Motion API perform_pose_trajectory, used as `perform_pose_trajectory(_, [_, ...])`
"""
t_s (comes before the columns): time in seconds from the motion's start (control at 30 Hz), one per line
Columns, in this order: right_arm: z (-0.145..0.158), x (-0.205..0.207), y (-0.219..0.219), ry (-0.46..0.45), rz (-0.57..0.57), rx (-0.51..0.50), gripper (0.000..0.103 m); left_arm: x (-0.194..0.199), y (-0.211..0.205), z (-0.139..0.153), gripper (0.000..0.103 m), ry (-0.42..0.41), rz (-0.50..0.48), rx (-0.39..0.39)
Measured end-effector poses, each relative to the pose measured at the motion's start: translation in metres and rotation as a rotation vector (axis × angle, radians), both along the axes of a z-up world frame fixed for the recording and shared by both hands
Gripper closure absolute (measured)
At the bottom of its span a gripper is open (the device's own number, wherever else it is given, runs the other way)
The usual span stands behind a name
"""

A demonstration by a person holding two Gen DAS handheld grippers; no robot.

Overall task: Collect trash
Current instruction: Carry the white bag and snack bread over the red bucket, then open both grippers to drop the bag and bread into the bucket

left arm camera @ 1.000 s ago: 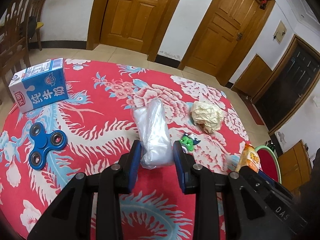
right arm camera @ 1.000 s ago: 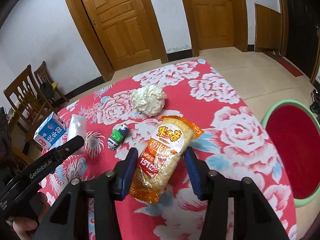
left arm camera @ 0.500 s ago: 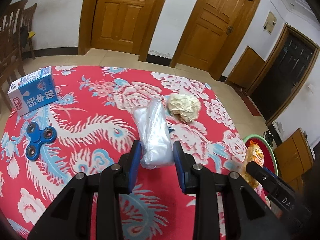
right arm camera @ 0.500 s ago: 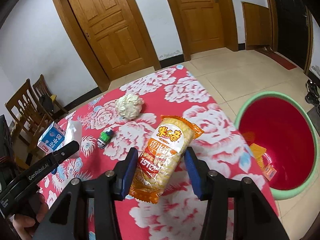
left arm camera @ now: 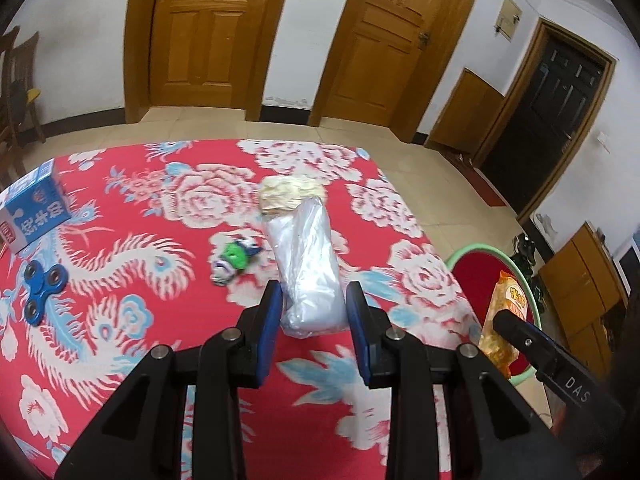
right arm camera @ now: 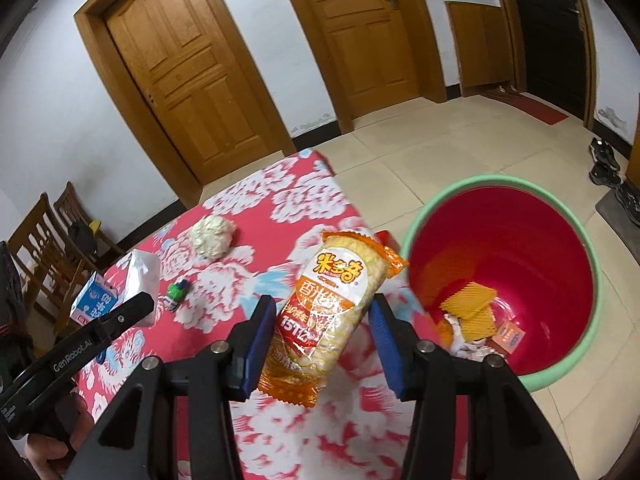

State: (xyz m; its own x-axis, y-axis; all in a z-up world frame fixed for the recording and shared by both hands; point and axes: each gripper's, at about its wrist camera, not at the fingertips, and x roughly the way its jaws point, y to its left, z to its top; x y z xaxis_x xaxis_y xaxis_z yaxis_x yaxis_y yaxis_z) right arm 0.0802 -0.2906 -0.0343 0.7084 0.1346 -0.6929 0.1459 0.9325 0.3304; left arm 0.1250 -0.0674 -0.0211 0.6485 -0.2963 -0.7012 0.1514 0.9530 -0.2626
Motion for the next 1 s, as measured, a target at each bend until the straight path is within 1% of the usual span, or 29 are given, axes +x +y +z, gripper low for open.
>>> perform_pose_trajectory(0.43, [-0.008, -0.015, -0.061, -0.001, -0.117, 0.026, 0.052, 0.002, -0.064, 0.001, 0.07, 0.013, -0.134, 0.017])
perform_pose_trajectory(0.7, [-0.021, -0.018, -0.097, 0.026, -0.183, 0.038, 0.052, 0.005, -0.107, -0.005, 0.07, 0.034, -0.221, 0.031])
perform_pose_trajectory(0.87, [-0.031, -0.018, -0.112, 0.048, -0.21, 0.034, 0.051, 0.007, -0.133, -0.009, 0.07, 0.043, -0.273, 0.039])
perform_pose_trajectory(1.0, [-0.039, -0.021, -0.125, 0.061, -0.243, 0.05, 0.05, 0.007, -0.149, -0.014, 0.07, 0.052, -0.307, 0.047])
